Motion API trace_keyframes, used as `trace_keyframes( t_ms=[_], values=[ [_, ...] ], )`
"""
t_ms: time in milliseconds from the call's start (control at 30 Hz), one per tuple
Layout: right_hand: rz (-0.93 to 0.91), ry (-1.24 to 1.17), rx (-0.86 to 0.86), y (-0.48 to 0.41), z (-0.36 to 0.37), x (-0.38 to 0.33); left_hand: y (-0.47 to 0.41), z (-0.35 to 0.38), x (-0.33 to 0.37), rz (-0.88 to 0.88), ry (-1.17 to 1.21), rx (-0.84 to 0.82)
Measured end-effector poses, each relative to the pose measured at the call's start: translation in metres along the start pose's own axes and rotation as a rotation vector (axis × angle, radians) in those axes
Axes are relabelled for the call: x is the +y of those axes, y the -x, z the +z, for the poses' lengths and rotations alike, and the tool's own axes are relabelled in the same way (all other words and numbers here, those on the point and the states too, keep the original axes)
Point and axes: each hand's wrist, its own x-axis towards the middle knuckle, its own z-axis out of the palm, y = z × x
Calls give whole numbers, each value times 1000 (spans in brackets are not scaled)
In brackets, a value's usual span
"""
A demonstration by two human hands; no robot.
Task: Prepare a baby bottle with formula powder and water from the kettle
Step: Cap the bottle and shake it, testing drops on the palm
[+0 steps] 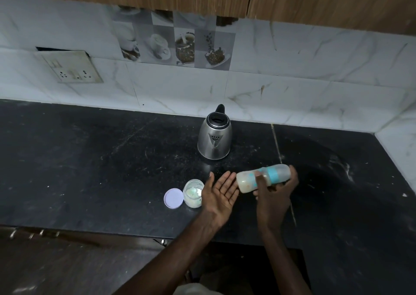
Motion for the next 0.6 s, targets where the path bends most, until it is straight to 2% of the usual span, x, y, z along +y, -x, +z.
trace_keyframes(
  t_ms=[33,167,267,333,433,467,567,600],
  values=[
    [3,-2,-3,1,1,0,0,-1,0,-1,8,-1],
    [-52,144,-193,12,1,4,-3,-1,-1,-11,77,-1],
    [3,13,-15,6,-3,-2,-2,0,0,0,21,1],
    [19,4,20,7,-2,-4,-2,-1,-1,-6,26,13],
    [-43,141,-162,13,-2,-2,-3,-3,-3,-19,63,8],
    [-46,131,-140,11,-4,-4,-2,-2,-3,-19,52,7],
    [3,-13,89,-1,-5,-9,0,-2,-1,-13,1,14],
    [-1,-18,93,0,-4,-10,1,-1,-1,-13,-2,20]
  ],
)
